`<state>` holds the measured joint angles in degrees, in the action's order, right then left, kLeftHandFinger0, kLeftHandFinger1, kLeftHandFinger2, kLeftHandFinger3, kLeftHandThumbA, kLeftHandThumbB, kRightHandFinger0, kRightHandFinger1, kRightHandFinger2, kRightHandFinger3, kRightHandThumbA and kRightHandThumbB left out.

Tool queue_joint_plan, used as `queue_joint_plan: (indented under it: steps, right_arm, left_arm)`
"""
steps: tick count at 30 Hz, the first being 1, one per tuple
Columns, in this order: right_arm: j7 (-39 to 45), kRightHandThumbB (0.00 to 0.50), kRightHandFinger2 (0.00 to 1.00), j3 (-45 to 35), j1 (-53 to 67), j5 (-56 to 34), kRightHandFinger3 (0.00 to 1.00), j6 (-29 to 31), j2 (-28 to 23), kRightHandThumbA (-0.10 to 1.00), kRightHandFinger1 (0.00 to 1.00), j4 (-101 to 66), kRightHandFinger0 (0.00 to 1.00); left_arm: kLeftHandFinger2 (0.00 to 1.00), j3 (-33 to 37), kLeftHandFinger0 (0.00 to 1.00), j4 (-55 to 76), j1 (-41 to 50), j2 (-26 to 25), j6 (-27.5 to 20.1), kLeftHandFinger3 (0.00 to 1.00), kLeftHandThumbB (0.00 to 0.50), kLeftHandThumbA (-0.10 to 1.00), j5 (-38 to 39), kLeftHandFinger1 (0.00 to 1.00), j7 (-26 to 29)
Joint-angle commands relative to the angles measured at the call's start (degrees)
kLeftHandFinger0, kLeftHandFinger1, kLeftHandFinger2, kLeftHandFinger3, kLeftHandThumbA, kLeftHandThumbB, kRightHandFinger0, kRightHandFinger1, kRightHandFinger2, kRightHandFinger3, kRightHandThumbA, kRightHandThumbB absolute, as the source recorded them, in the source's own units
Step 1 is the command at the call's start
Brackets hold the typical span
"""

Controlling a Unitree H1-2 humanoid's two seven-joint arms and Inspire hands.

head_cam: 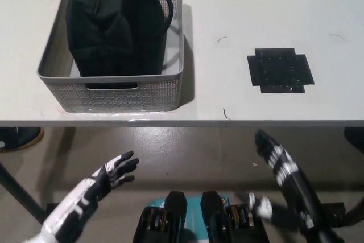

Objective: Use both hands to pick up a lunch bag on the right hand side and place it into a container on the left hand side

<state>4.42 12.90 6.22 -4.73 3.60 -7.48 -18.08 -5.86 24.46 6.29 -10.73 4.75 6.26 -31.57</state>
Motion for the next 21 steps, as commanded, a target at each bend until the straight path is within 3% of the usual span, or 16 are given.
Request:
queue_joint_plan:
  steps: [1,3,4,8,11,14,16,21]
  right_arm:
    - [2.6,0.339,1.00,-1.6,4.0,-10.5,1.00,16.1,3.4,1.00,1.00,-0.4,1.00]
    - [3.1,0.346,1.00,-2.8,3.3,-11.1,1.00,17.4,4.2,1.00,1.00,5.2,1.00]
    - [3.4,0.341,1.00,-3.5,2.4,-10.9,1.00,19.1,4.6,1.00,1.00,9.6,1.00]
    - [4.8,0.395,1.00,-5.8,-1.8,-10.8,1.00,19.5,5.4,1.00,1.00,25.0,1.00]
    - [4.8,0.383,1.00,-5.7,-2.7,-10.1,1.00,19.2,6.0,1.00,1.00,25.1,1.00]
    - [4.2,0.361,1.00,-5.8,-4.3,-8.9,1.00,19.7,6.9,1.00,1.00,26.1,1.00]
    - [3.9,0.335,1.00,-6.3,-4.8,-7.9,1.00,20.8,7.3,1.00,1.00,26.9,1.00]
    - [4.1,0.341,1.00,-7.0,-4.9,-7.6,1.00,21.0,7.5,1.00,1.00,27.4,1.00]
  left_arm:
    - [1.00,-2.7,1.00,-1.6,2.0,3.8,-13.7,1.00,0.290,1.00,1.8,1.00,7.1]
    - [1.00,-2.8,1.00,-5.5,1.5,4.2,-14.9,1.00,0.297,1.00,-0.4,1.00,7.8]
    - [1.00,-2.9,1.00,-8.8,0.7,4.3,-16.9,1.00,0.255,1.00,-1.5,1.00,8.2]
    - [1.00,-2.7,1.00,-20.1,-1.0,6.1,-20.6,1.00,0.226,1.00,-4.6,1.00,11.2]
    - [1.00,-2.3,1.00,-24.5,-1.4,6.4,-22.2,1.00,0.197,1.00,-5.0,1.00,11.7]
    - [1.00,-1.7,1.00,-26.3,-2.3,5.8,-21.8,1.00,0.212,1.00,-5.4,1.00,11.8]
    - [1.00,-1.6,1.00,-27.4,-3.2,5.1,-22.8,1.00,0.163,1.00,-5.2,1.00,12.0]
    - [1.00,-1.5,1.00,-27.4,-3.2,4.4,-22.7,1.00,0.145,1.00,-5.8,1.00,13.4]
